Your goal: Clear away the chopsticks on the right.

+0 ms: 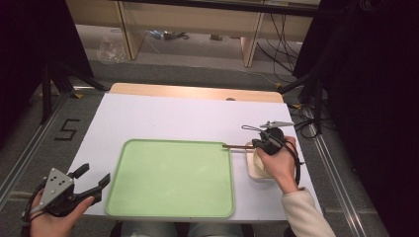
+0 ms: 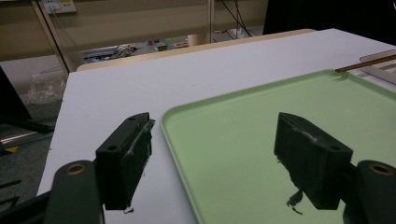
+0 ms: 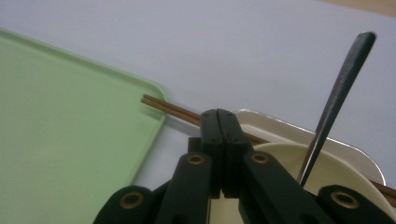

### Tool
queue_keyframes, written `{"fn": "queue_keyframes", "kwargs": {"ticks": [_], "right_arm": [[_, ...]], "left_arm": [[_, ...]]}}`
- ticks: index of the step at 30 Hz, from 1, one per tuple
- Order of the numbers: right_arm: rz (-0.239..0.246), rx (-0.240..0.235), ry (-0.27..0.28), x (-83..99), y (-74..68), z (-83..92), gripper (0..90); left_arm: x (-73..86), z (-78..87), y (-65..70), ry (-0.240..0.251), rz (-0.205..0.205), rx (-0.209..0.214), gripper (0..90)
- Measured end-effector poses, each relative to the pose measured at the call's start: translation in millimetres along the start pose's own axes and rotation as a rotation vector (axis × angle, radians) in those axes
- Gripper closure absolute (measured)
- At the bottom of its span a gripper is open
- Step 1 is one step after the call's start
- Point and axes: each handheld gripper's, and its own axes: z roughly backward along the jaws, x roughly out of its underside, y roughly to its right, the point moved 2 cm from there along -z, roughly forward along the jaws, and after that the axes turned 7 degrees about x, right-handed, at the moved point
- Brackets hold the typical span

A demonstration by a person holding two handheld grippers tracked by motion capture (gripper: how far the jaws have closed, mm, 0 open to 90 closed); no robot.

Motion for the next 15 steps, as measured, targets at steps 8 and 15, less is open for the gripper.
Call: {"fn": "queue_keyframes", "kwargs": {"ticks": [8, 15], "right_arm": [[0.002, 0.016, -0.151, -25.1, -6.6, -46.6, 90.0], [-0.016, 0.071, -0.267, -26.2, -11.5, -70.5, 90.0]], "left_arm": [[0.5, -1.3, 0.4, -0.001, 0.003, 0.007, 27.8], [0.7, -1.8, 0.7, -0.005, 0.001, 0.01, 27.9]]}}
